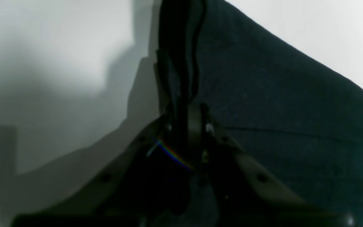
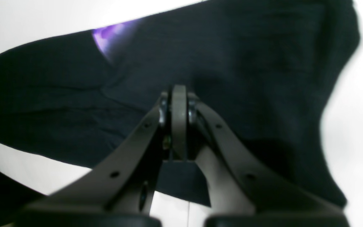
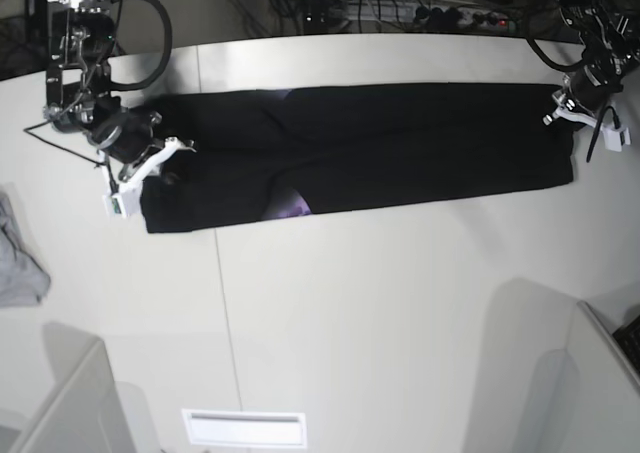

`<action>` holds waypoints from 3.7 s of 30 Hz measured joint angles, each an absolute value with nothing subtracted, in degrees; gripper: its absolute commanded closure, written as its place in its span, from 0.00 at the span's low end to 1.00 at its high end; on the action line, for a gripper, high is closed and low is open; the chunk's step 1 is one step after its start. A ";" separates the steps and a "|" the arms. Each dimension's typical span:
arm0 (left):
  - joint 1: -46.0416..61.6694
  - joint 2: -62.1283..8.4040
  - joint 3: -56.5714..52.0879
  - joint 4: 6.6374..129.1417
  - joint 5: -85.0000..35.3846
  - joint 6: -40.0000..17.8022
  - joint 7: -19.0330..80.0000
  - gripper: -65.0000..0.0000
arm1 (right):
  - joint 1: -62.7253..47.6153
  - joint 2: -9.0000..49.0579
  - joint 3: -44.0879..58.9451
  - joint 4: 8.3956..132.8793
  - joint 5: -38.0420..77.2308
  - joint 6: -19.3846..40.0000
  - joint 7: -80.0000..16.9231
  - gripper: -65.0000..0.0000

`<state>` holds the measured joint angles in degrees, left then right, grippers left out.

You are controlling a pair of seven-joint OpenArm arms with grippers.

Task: Fold the T-shirt properly

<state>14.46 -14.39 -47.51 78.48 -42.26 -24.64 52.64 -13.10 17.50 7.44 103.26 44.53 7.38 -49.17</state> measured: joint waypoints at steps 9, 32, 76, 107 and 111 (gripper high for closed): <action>17.26 -16.88 -50.24 88.07 -40.05 -23.77 50.59 1.00 | -14.50 17.52 7.51 104.25 44.56 7.38 -49.08 1.00; 27.03 -12.73 -32.10 108.18 -39.88 -23.07 49.98 1.00 | -15.64 15.66 7.60 104.25 44.40 7.38 -49.08 1.00; 20.29 -8.43 -11.46 107.26 -39.83 -15.42 50.09 1.00 | -16.21 15.66 7.62 104.27 44.56 7.38 -49.10 1.00; 17.45 -6.98 -11.97 103.33 -40.12 -15.40 49.93 1.00 | -16.21 15.68 7.60 104.27 44.56 7.38 -49.08 1.00; 17.23 -5.78 -12.29 103.33 -39.79 -15.38 49.95 1.00 | -16.10 15.68 7.62 104.27 44.56 7.38 -49.10 1.00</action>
